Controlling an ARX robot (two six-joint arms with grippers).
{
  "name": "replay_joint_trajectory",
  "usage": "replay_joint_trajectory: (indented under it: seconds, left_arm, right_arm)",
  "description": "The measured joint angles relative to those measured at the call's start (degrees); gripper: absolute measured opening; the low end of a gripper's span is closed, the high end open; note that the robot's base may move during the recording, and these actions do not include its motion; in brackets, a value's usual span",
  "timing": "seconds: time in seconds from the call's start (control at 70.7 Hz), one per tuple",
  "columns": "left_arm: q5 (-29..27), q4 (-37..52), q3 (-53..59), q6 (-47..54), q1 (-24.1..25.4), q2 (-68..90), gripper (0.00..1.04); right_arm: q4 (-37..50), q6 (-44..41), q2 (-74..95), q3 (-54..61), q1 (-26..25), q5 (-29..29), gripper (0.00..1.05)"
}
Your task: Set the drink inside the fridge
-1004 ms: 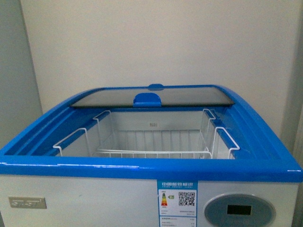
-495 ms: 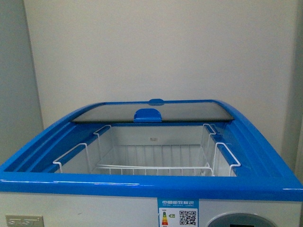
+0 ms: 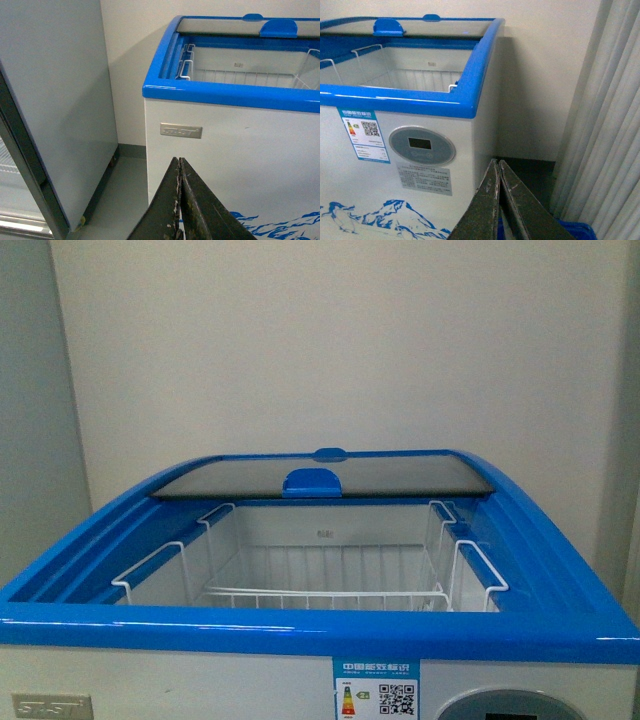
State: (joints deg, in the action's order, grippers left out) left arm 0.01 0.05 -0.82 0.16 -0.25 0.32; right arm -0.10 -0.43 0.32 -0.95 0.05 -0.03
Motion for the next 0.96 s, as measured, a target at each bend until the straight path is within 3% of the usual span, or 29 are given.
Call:
replay_joint_trajectory:
  seconds: [0.184,0.254,0.481,0.961]
  left_arm:
    - [0.0,0.0,0.0,0.0,0.0,0.0,0.44]
    - [0.0,0.0,0.0,0.0,0.0,0.0,0.63]
    - [0.0,0.0,0.0,0.0,0.0,0.0,0.97]
    - [0.0,0.0,0.0,0.0,0.0,0.0,0.97]
  right_arm:
    - [0.0,0.0,0.0,0.0,0.0,0.0,0.47]
    - [0.0,0.0,0.0,0.0,0.0,0.0,0.64]
    - [0.0,0.0,0.0,0.0,0.0,0.0,0.98]
    - [0.0,0.0,0.0,0.0,0.0,0.0,0.97]
